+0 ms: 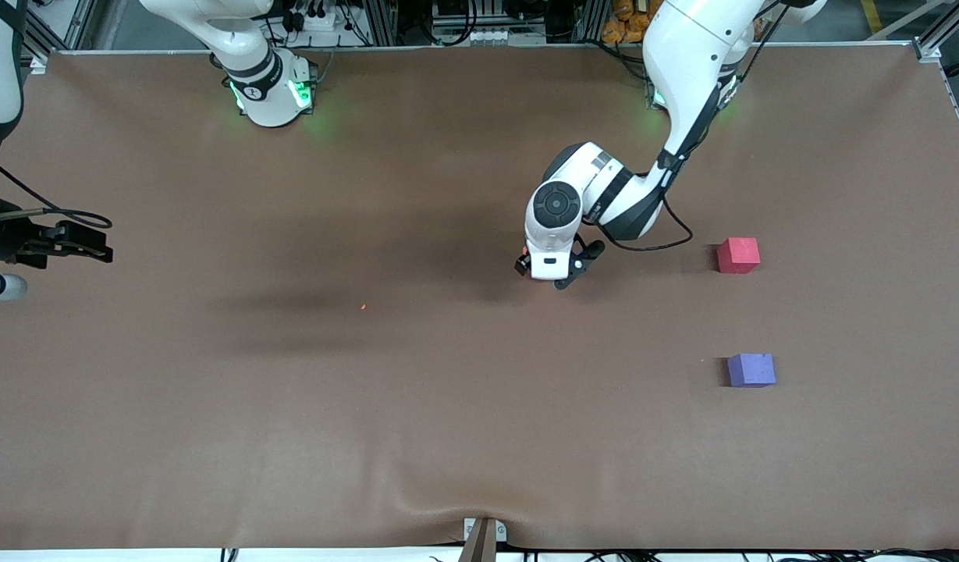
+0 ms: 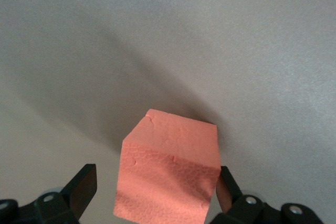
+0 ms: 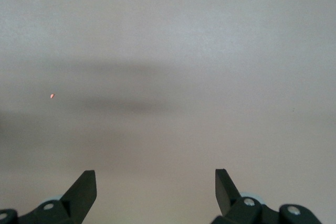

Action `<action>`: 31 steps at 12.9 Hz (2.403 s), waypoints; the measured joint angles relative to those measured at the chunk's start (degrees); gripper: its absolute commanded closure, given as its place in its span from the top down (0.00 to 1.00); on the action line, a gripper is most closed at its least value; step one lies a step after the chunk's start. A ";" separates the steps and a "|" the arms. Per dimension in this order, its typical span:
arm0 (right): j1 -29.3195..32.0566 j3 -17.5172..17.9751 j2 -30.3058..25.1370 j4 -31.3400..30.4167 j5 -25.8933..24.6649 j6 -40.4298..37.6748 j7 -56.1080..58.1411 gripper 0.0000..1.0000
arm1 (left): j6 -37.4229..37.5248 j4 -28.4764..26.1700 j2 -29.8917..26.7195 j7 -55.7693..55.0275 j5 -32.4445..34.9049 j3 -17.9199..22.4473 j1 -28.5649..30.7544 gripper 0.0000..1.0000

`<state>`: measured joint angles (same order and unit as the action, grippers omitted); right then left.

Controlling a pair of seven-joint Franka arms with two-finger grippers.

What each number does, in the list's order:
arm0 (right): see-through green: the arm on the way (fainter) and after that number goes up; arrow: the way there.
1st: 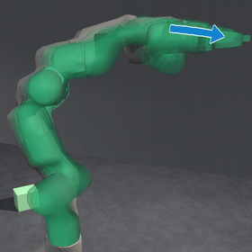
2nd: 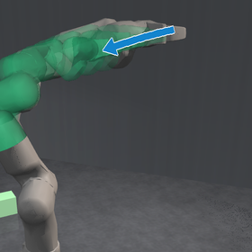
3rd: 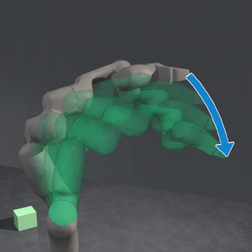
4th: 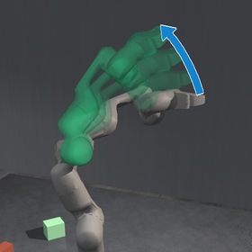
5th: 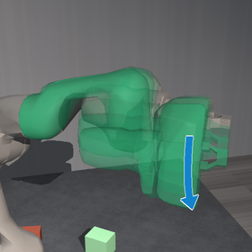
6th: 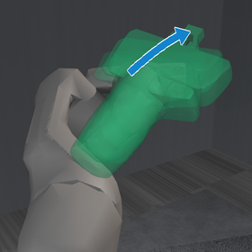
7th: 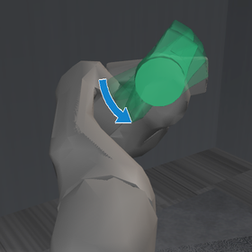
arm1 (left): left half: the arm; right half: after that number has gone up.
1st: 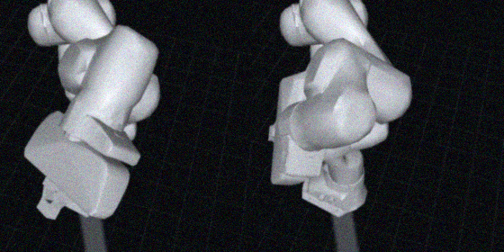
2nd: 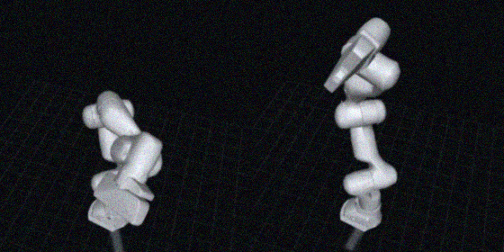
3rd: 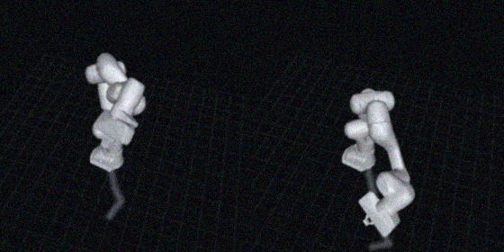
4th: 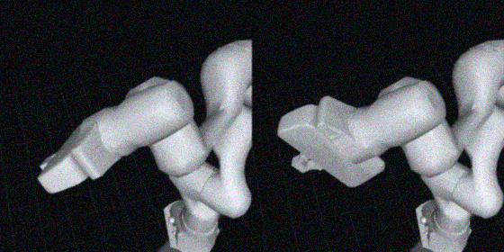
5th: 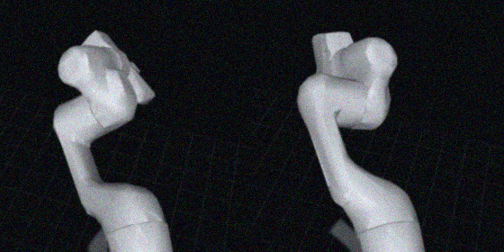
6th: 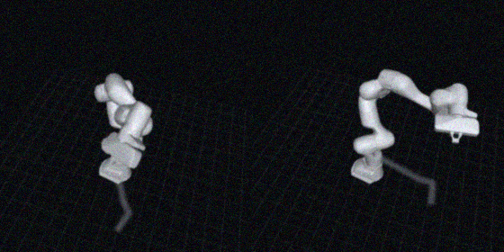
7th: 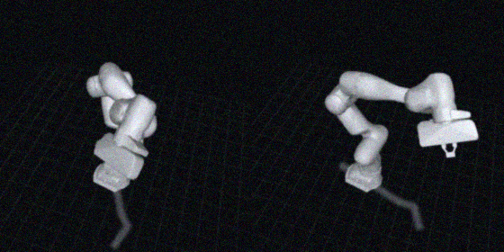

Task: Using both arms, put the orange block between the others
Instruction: 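Close the left gripper on the orange cube and lift it, then carry the orange cube with the left gripper toward the purple cube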

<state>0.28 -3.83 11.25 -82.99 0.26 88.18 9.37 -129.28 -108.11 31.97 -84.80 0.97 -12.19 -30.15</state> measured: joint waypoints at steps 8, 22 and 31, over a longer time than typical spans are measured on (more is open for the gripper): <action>-1.52 0.44 -0.45 -0.01 -1.01 -0.49 -0.01 1.00 | 0.01 2.99 0.01 0.00 2.87 1.30 0.38 0.00; -1.60 0.41 -1.05 0.00 -1.18 -1.46 -0.01 1.00 | 4.45 12.54 -0.33 19.00 13.00 3.12 24.99 0.00; -1.61 0.41 -1.05 -0.06 -1.18 -1.47 -0.01 1.00 | 7.38 12.29 -0.32 31.34 13.05 3.12 30.69 0.00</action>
<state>-1.33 -3.42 10.20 -83.05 -0.92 86.71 9.37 -121.90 -95.82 31.65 -53.46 14.02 -9.06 0.54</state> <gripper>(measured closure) 0.000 0.449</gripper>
